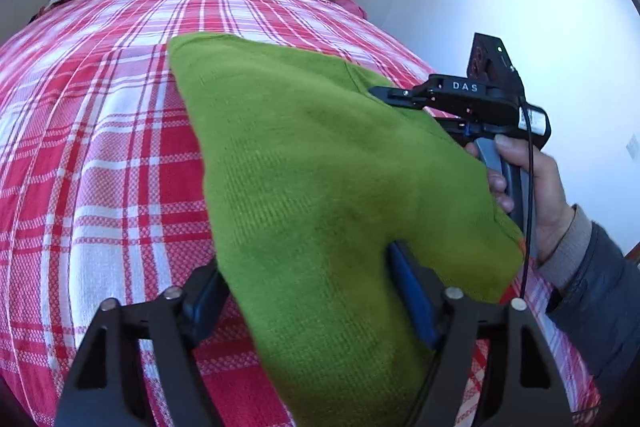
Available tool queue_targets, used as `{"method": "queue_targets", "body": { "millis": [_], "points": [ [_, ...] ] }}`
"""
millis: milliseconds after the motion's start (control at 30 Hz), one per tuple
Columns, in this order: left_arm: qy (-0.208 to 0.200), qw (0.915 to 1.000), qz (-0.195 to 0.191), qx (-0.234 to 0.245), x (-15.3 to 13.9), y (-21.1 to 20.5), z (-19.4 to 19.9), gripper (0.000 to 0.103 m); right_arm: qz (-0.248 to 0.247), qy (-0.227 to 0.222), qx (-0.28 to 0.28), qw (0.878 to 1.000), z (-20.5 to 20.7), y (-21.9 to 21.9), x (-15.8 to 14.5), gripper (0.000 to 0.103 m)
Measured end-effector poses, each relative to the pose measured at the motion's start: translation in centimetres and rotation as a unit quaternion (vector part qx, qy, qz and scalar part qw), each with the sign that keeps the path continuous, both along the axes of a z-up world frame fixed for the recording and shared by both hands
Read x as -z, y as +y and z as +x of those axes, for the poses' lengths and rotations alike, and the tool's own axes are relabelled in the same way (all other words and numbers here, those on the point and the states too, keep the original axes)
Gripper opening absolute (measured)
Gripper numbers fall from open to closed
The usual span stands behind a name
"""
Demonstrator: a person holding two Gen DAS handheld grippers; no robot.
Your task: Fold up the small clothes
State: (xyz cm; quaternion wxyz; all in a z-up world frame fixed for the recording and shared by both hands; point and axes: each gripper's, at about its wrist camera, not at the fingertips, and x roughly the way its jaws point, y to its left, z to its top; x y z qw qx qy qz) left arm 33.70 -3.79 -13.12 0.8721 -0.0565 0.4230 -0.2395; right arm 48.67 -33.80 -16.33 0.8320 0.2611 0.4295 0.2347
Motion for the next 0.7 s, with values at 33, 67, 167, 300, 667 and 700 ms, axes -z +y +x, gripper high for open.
{"method": "queue_targets", "body": {
  "millis": [33, 67, 167, 300, 667, 700],
  "points": [
    [-0.003, 0.9999, 0.012, 0.001, 0.0, -0.4, -0.1, 0.075, -0.001, -0.001, -0.002, 1.000, 0.0, 0.1, 0.0, 0.036],
    [-0.006, 0.9997, 0.022, 0.003, -0.1, -0.6, -0.2, 0.074, -0.004, -0.003, -0.002, 1.000, 0.0, 0.2, 0.0, 0.035],
    [-0.012, 0.9992, 0.037, 0.007, -0.2, -1.1, -0.4, 0.070, -0.017, -0.013, -0.002, 1.000, -0.4, 0.7, -0.2, 0.032],
    [-0.021, 0.9985, 0.048, 0.011, -0.5, -1.1, -0.7, 0.056, -0.039, -0.029, -0.003, 0.999, -0.8, 1.3, -0.7, 0.029],
    [-0.038, 0.9952, 0.088, 0.016, -1.8, -0.8, -2.2, 0.034, -0.088, -0.061, 0.012, 0.994, -3.5, 2.6, -2.6, 0.023],
    [-0.037, 0.9952, 0.089, 0.016, -2.0, -0.7, -2.4, 0.033, -0.089, -0.062, 0.011, 0.994, -3.7, 2.9, -2.7, 0.023]
  ]
}}
